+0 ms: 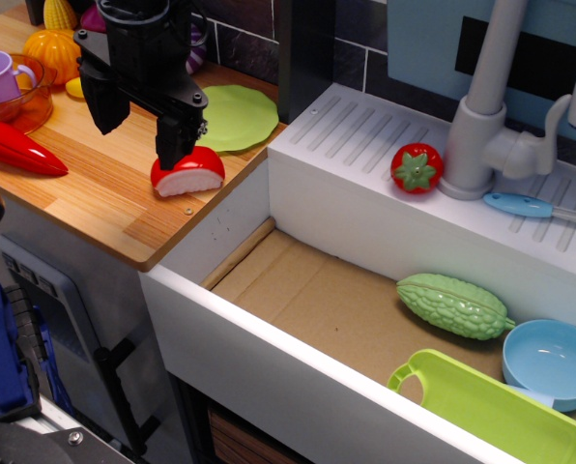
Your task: Put sushi on plate
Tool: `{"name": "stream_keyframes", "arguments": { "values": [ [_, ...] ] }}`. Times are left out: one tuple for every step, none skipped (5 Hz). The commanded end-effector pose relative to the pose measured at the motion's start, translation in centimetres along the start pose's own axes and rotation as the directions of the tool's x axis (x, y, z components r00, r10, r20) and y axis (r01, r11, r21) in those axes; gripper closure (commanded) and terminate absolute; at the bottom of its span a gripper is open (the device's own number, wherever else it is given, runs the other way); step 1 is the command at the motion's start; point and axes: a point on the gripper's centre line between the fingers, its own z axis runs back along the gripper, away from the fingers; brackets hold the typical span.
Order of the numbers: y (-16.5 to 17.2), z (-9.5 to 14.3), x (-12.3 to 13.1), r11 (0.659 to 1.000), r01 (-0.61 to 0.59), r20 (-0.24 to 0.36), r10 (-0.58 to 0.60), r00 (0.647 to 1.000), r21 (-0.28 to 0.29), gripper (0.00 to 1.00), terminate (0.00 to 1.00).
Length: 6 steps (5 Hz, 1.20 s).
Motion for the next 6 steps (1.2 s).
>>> {"name": "stream_keyframes", "arguments": {
  "values": [
    [0.0, 0.0, 0.0, 1.0, 0.0, 0.0, 0.0, 1.0, 0.0, 0.0, 0.0],
    [0.0, -0.7, 1.4, 0.993, 0.115, 0.017, -0.114, 0.993, -0.015, 0.0, 0.0],
    [-0.5, -1.3, 2.8, 0.972, 0.227, 0.079, -0.231, 0.97, 0.056, 0.0, 0.0],
    [-0.4, -1.8, 3.9, 0.956, 0.294, 0.116, -0.29, 0.95, -0.021, 0.0, 0.0],
    [-0.5, -3.0, 4.3, 0.948, 0.315, 0.164, -0.305, 0.938, -0.04, 0.0, 0.0],
    [-0.4, -4.5, 4.5, 0.944, 0.327, 0.199, -0.311, 0.929, -0.05, 0.0, 0.0]
  ]
}}
